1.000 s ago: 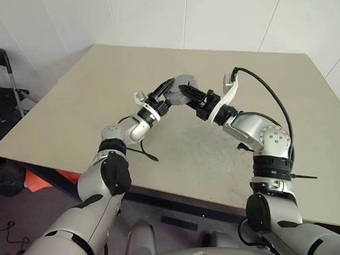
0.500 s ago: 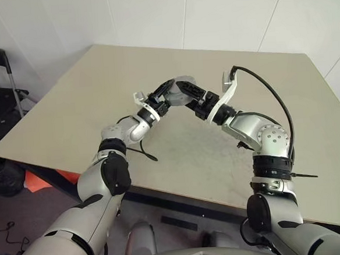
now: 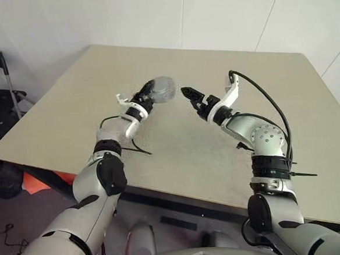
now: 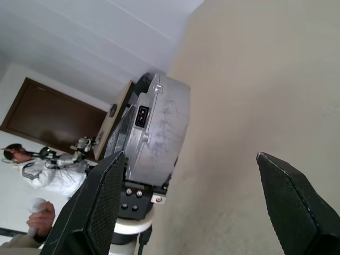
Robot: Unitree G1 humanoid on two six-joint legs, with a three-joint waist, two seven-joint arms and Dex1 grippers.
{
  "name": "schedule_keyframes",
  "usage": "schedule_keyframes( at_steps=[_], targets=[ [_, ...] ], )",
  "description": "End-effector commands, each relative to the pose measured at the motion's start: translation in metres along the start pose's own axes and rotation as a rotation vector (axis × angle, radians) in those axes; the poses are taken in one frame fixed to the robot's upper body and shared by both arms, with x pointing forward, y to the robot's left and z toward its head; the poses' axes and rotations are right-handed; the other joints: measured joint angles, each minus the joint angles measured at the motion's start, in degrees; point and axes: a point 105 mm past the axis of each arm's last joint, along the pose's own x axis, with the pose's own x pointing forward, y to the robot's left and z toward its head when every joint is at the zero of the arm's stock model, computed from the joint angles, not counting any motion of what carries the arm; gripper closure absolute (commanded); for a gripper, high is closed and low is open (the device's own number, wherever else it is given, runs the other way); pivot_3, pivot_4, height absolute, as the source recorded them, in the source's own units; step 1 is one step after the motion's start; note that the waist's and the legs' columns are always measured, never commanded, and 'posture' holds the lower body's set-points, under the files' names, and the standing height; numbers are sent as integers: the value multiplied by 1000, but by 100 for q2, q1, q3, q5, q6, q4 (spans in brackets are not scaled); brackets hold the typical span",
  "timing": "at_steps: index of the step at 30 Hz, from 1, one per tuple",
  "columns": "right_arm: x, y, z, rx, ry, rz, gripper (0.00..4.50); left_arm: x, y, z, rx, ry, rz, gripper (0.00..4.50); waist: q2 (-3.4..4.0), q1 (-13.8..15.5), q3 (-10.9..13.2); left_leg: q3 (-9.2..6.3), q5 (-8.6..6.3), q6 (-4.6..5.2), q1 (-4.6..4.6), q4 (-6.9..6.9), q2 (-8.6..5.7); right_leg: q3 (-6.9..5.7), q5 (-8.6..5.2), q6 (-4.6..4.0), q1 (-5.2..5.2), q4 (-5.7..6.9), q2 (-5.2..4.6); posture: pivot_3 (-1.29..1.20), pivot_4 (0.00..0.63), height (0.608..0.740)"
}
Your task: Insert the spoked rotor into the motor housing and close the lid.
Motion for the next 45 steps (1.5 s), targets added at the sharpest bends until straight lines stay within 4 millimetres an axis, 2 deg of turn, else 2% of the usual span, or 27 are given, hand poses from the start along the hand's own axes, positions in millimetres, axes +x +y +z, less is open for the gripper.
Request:
schedule_keyframes(
  at_steps=[1, 4, 8, 12, 18, 26, 28, 30, 40, 42, 45],
  targets=[
    [-1, 5, 10, -16, -36, 17, 17, -12, -6, 43, 62, -163, 5, 2389, 0, 2, 0, 0, 0, 0, -1, -1, 0, -1, 0, 0, 0, -1, 0, 0, 0, 740],
    [-1, 4, 11, -20, -36, 11, 17, -25, 0, 66, 99, -249, 50, 2389, -1, 40, 0, -1, 0, 1, -5, 0, -1, -2, 0, 0, 0, -4, -1, 0, 0, 740],
    [0, 5, 10, -24, -32, 14, 17, -34, 11, 79, 112, -308, 130, 2389, -1, 105, 0, -4, 0, 0, -9, 3, -2, -5, 0, 0, 4, -3, -2, 0, 0, 740],
    [2, 5, 9, -28, -26, 16, 17, -40, 26, 83, 122, -340, 231, 2389, -1, 81, 0, -4, 0, -1, -6, 12, -2, -1, 4, 8, 9, -1, -4, 0, 0, 740],
    [4, 6, 10, -30, -27, 14, 17, -43, 35, 84, 126, -357, 300, 2389, -1, 43, 0, -3, 0, -2, -2, 14, 0, 1, 6, 10, 9, 3, -3, 0, 0, 740],
    [6, 4, 10, -20, -24, 0, 17, -61, 41, 107, 188, -454, 394, 2389, -2, -72, -1, -3, 0, -2, 3, 12, 0, 2, 6, 10, 8, 2, -2, 0, 0, 740],
    [7, 2, 9, -20, -17, -11, 0, -63, 36, 114, 206, -470, 387, 1643, -3, -113, -1, -3, 0, -2, 5, 12, 0, 3, 6, 10, 8, 5, -2, 0, 0, 740],
    [8, 1, 8, -20, -11, -17, 0, -64, 28, 122, 214, -491, 368, 1116, -4, -130, -2, -3, 2, -4, 11, 13, 3, 4, 8, 6, 9, 7, 1, 0, 0, 740],
    [11, 3, 8, -28, 24, 0, 0, -68, -16, 151, 283, -546, 247, 1116, -4, -72, -2, -3, 6, -11, 10, 12, 6, 7, 9, 2, 8, 11, 6, 0, 0, 740],
    [10, 3, 8, -52, 32, 3, 0, -64, -27, 153, 312, -535, 207, 1116, -4, -65, -2, -3, 6, -11, 6, 14, 6, 5, 9, 1, 9, 11, 5, 0, 0, 740],
    [5, 4, 15, -205, 6, 2, 0, -52, -42, 144, 429, -459, 156, 1116, -5, -55, -3, -3, 6, -11, 7, 17, 4, 5, 7, -2, 13, 11, 1, 0, 0, 740]
  ],
)
